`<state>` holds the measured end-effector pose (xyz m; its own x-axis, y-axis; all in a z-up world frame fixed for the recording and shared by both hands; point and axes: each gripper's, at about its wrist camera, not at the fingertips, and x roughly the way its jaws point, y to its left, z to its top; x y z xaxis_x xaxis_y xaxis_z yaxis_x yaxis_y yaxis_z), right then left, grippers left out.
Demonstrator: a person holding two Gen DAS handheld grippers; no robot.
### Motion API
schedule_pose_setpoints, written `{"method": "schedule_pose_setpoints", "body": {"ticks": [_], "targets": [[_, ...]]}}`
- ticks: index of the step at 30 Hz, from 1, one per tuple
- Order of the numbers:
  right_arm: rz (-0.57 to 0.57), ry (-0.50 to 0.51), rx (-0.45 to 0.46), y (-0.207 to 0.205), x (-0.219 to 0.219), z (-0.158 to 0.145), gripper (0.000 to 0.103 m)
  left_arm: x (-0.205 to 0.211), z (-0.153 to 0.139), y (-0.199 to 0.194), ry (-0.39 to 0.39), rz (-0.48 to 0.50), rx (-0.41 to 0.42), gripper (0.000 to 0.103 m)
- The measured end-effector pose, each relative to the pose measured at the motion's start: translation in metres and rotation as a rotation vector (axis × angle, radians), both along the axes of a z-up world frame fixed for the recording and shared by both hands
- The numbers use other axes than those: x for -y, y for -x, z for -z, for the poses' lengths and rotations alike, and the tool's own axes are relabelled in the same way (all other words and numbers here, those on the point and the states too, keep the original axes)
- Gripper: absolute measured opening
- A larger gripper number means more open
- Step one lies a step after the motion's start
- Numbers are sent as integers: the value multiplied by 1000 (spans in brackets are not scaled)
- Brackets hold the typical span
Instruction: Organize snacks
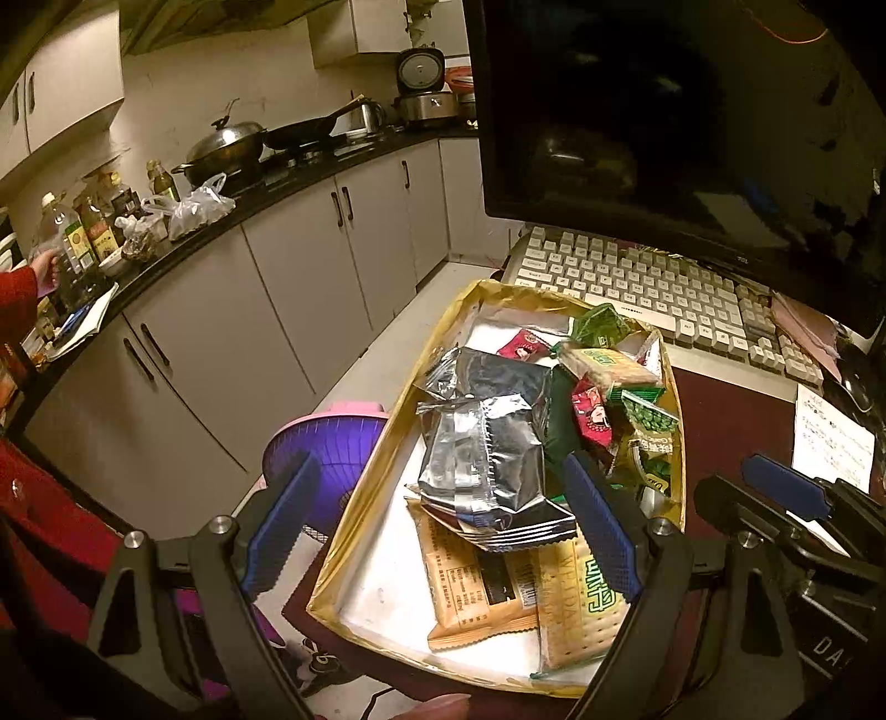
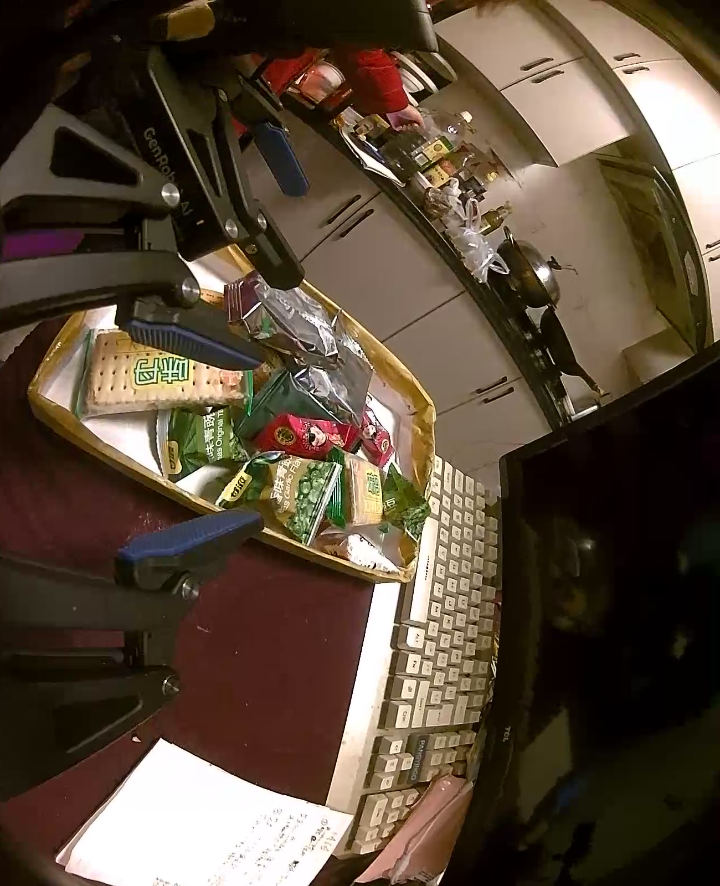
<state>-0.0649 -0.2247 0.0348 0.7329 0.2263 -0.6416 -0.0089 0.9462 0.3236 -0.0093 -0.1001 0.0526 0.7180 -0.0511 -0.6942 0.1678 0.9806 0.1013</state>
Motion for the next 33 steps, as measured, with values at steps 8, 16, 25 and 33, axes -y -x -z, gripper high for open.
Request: {"method": "schedule_pose_setpoints", "body": {"ticks": [8, 16, 25, 33], "targets": [[-4, 1, -6, -1, -1, 2, 53, -3, 3, 0, 1, 2, -10, 89], [-3, 3, -9, -2, -1, 3, 53, -4, 2, -1, 10, 10, -8, 89], [-21, 5, -2, -5, -12, 2, 53, -17, -3, 0, 17, -13, -6, 89], [-22, 2, 11, 4, -12, 0, 53, -15, -6, 9, 11, -11, 5, 89]]}}
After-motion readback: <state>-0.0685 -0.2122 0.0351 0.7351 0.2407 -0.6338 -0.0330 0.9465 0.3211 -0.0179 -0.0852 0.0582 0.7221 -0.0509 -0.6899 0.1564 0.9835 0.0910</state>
